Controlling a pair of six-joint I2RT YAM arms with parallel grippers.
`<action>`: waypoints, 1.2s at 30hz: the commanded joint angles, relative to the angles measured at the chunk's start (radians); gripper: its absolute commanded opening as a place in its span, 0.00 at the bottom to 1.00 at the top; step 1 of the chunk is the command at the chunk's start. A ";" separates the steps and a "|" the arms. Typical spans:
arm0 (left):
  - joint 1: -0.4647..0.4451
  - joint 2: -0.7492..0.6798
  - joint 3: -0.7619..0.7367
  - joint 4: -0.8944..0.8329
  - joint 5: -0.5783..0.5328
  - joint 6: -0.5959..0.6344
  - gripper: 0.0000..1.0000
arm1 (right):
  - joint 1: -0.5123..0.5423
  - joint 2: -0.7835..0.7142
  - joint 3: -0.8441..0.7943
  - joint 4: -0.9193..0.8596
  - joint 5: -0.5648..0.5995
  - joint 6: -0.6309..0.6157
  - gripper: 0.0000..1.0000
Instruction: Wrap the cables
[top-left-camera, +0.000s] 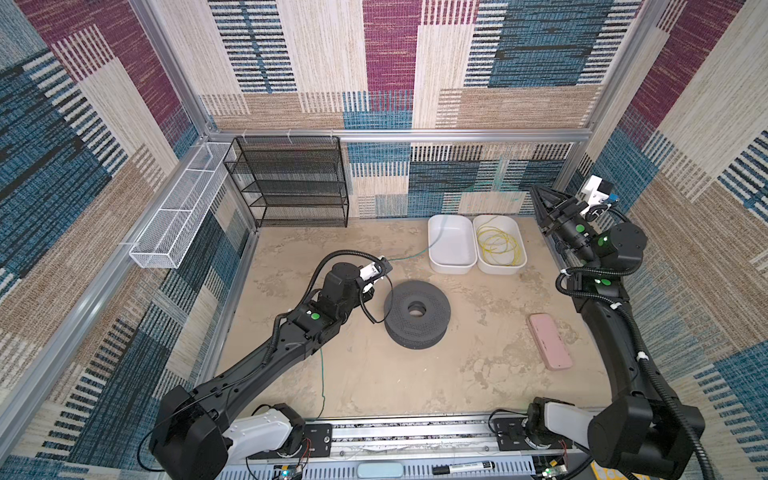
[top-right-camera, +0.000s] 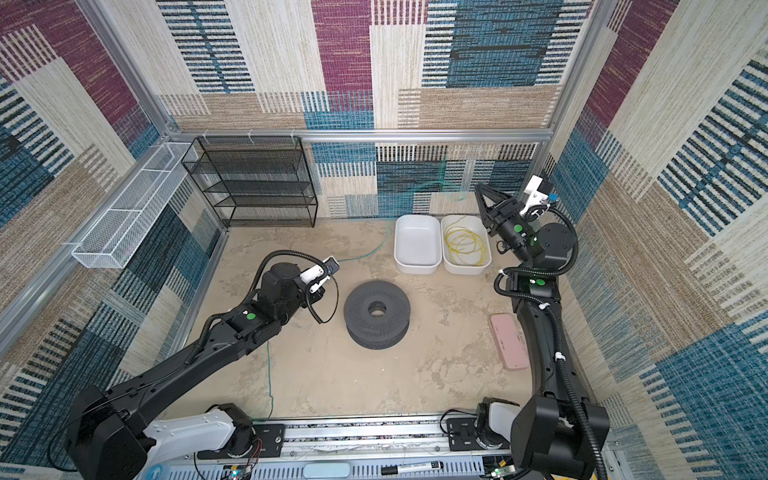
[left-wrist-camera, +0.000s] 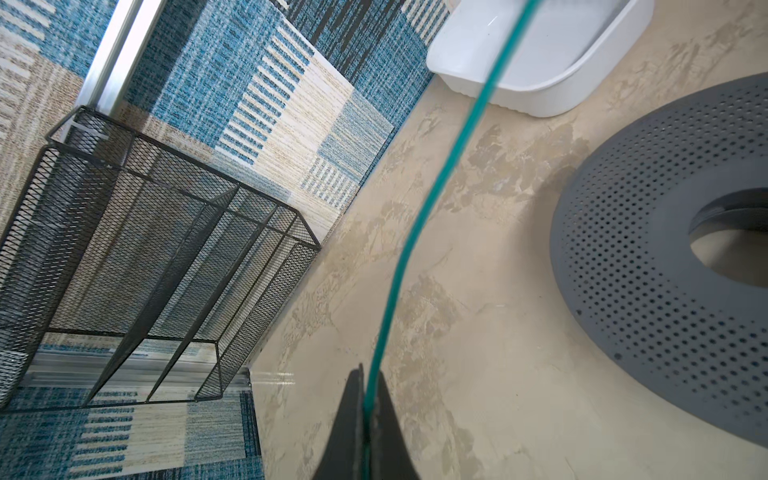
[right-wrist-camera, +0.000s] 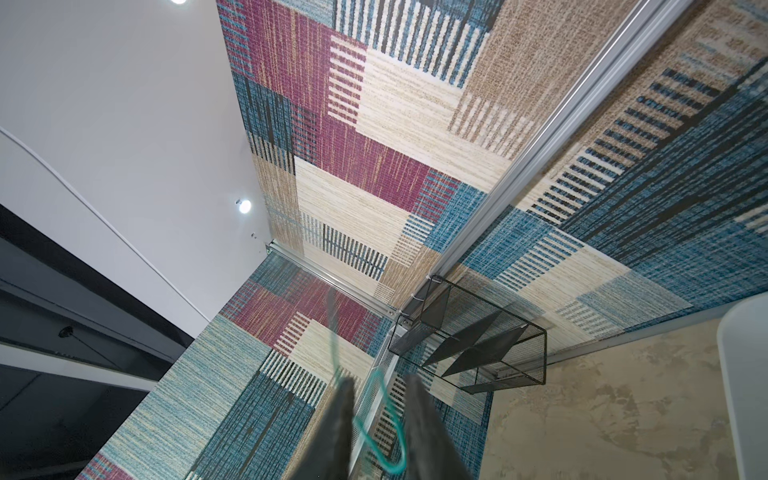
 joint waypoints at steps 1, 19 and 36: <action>0.002 0.019 0.065 -0.113 0.081 -0.095 0.00 | 0.002 -0.022 0.021 -0.147 -0.042 -0.124 0.65; -0.023 0.104 0.200 -0.283 0.267 -0.178 0.00 | 0.319 0.071 0.044 -0.432 -0.027 -0.578 0.75; -0.063 0.075 0.179 -0.351 0.230 -0.159 0.00 | 0.551 0.282 0.288 -0.478 0.135 -0.727 0.05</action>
